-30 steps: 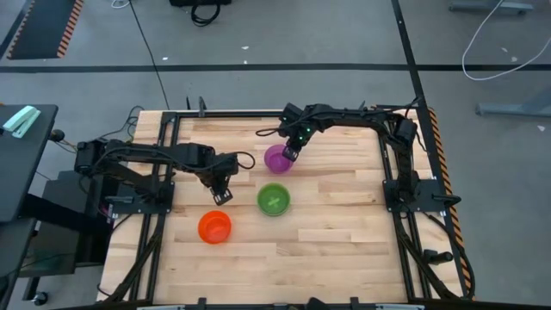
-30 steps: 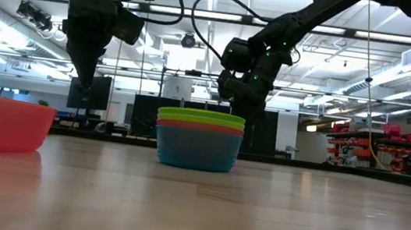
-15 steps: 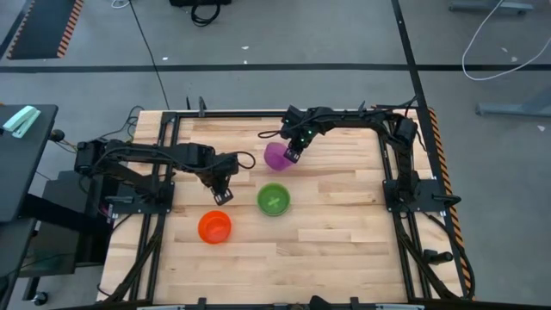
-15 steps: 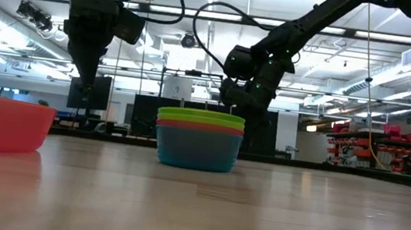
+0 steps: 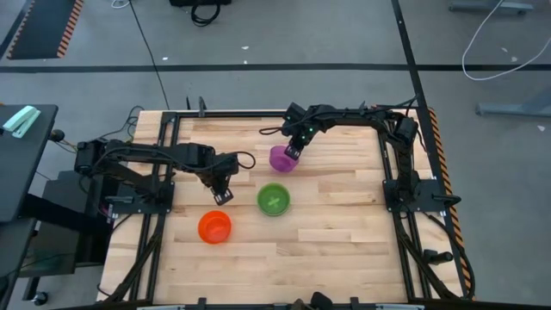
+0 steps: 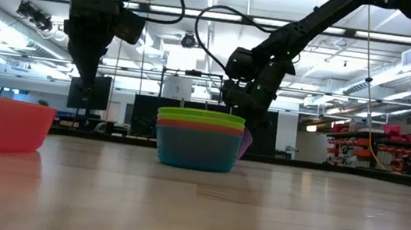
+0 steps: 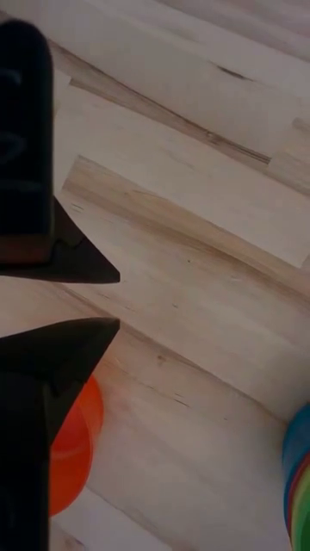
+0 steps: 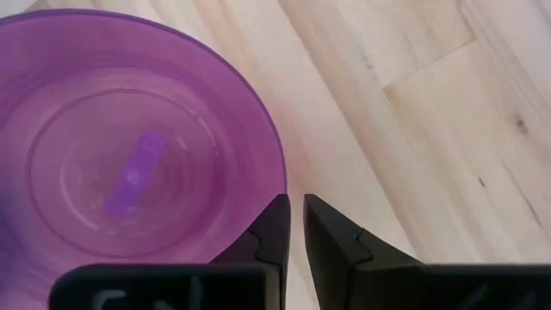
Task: Nest bowls inside each other
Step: Stack the purple bowl on top of the green bowl
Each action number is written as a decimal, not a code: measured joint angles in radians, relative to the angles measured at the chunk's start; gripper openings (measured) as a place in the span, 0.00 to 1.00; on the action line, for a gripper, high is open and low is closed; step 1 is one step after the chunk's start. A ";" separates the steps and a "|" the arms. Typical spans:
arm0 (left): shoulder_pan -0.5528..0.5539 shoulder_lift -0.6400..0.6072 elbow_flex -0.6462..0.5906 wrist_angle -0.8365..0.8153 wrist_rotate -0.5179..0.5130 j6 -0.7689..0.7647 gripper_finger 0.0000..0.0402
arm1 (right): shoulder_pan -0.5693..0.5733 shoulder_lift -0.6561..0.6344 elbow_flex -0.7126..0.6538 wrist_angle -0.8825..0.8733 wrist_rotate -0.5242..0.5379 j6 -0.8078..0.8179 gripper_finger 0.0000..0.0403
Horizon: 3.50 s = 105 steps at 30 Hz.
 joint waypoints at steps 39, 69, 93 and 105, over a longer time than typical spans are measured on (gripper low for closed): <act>0.000 0.000 0.000 0.001 0.000 0.028 0.19 | 0.003 -0.028 0.059 -0.122 0.053 -0.105 0.21; 0.000 0.000 0.000 0.001 0.000 0.024 0.19 | 0.026 -0.003 0.056 -0.092 0.072 -0.002 0.27; 0.000 0.000 0.000 0.001 0.000 0.011 0.18 | 0.036 0.008 0.055 -0.078 0.076 0.010 0.26; -0.046 0.000 0.000 0.001 0.000 -0.023 0.19 | 0.036 0.008 0.055 -0.076 0.087 0.035 0.09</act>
